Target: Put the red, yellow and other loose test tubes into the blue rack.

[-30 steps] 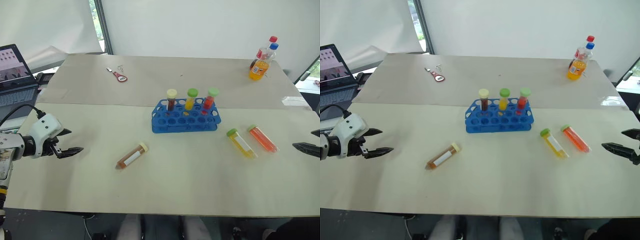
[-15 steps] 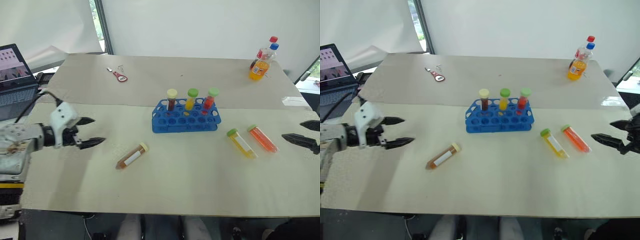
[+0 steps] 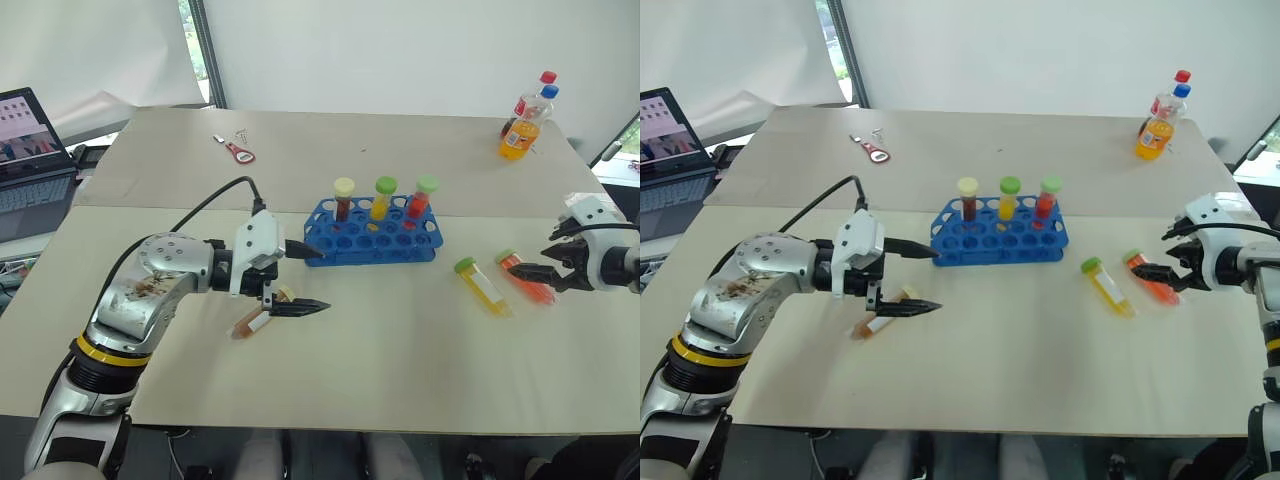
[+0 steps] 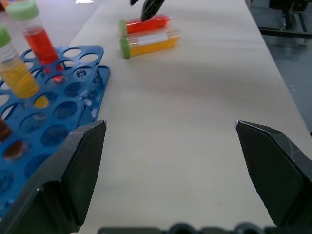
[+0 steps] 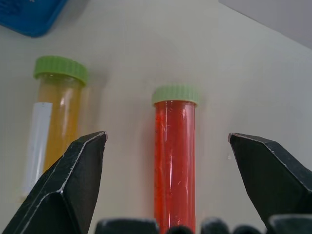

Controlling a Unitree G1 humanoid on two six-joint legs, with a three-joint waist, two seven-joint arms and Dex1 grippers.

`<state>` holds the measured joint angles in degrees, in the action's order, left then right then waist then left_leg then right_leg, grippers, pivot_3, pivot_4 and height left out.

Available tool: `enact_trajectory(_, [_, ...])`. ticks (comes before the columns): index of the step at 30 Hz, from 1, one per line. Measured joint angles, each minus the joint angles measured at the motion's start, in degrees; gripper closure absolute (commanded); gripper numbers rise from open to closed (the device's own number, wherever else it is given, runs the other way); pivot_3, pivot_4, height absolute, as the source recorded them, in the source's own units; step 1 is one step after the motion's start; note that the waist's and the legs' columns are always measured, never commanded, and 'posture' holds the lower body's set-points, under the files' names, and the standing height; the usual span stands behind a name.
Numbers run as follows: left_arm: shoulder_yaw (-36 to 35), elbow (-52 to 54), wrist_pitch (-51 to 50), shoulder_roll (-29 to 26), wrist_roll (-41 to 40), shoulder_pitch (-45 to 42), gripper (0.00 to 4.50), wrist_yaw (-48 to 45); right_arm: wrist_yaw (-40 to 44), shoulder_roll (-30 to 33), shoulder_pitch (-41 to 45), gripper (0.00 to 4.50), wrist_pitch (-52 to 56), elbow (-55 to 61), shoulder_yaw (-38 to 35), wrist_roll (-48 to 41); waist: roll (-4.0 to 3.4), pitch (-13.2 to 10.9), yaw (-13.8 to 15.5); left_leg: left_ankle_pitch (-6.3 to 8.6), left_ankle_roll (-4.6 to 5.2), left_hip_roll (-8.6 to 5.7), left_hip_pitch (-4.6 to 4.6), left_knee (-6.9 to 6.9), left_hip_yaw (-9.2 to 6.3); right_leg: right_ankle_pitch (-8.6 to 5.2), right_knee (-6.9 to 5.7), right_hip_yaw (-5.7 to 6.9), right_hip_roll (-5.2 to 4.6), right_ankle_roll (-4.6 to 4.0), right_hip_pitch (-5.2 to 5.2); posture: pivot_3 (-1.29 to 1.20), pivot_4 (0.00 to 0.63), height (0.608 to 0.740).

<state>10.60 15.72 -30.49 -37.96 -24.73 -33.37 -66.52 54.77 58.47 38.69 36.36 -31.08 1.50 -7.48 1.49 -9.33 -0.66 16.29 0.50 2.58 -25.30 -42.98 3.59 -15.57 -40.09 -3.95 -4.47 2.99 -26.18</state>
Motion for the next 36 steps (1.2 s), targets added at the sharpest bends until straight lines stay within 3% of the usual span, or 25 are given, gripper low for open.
enact_trajectory(9, [3.50, -2.87, 3.25, 3.84, 1.98, -2.31, 0.02, -1.18, -2.91, -5.31, 8.81, 0.06, -3.83, -16.50, 3.42, 6.48, 0.00, 0.00, -0.05, -0.01, 0.00, -0.01, -0.01, 0.01, -0.01, 0.00, 0.01, 0.00, 0.00, 0.00, -0.01, 0.00, 0.150, 0.676])
enact_trajectory(18, [4.28, -3.21, 4.24, 5.77, 2.43, -2.32, 0.02, -1.20, 1.28, -6.25, 12.21, 0.06, -7.52, -24.21, 3.87, 7.29, -0.01, 0.00, -0.04, 0.00, 0.00, -0.01, -0.01, 0.00, -0.01, 0.00, -0.01, 0.00, 0.00, 0.00, 0.00, 0.00, 0.150, 0.676])
enact_trajectory(19, [4.30, -3.33, 4.37, 5.83, 2.53, -2.32, 0.00, -1.21, 1.87, -6.25, 12.31, 0.60, -7.57, -24.70, 3.87, 7.28, -0.01, 0.00, -0.06, 0.00, 0.00, 0.00, 0.00, 0.00, -0.01, 0.00, -0.01, 0.00, 0.00, 0.00, 0.00, 0.00, 0.150, 0.676])
enact_trajectory(22, [4.34, -4.28, 4.63, 6.05, 2.92, -2.32, 0.00, -1.36, 3.22, -6.25, 12.39, 1.65, -7.58, -25.34, 3.87, 7.33, -0.01, 0.00, -0.11, 0.00, 0.00, 0.00, 0.00, 0.00, -0.01, 0.00, -0.01, 0.00, 0.00, 0.00, -0.01, 0.00, 0.150, 0.676])
enact_trajectory(28, [4.40, -5.37, 6.37, 6.21, 3.75, -2.32, 0.00, -1.81, 3.85, -6.25, 12.41, 3.47, -7.63, -25.50, 3.87, 7.40, -0.01, 0.00, -0.06, -0.01, -0.01, 0.00, 0.00, 0.00, -0.01, 0.00, -0.01, 0.00, 0.00, 0.00, -0.01, 0.00, 0.150, 0.676])
enact_trajectory(33, [4.40, -5.51, 6.63, 5.92, 4.39, -2.32, 0.00, -2.34, 4.94, -5.87, 10.36, 3.47, -7.42, -21.49, 3.35, 7.00, -0.02, 0.00, -0.06, 0.00, 0.00, 0.00, 0.00, 0.00, -0.01, 0.00, -0.02, 0.00, 0.00, 0.00, -0.01, 0.00, 0.150, 0.676])
enact_trajectory(36, [3.71, -5.55, 6.42, 3.85, 4.35, -2.06, 0.00, -2.51, 7.16, -3.47, 5.78, 3.47, -4.46, -10.70, 0.28, 4.05, -0.19, -0.02, 0.01, 0.00, 0.00, 0.00, -0.05, 0.01, -0.06, 0.00, -0.02, 0.00, -0.01, 0.00, -0.04, 0.00, 0.150, 0.676])
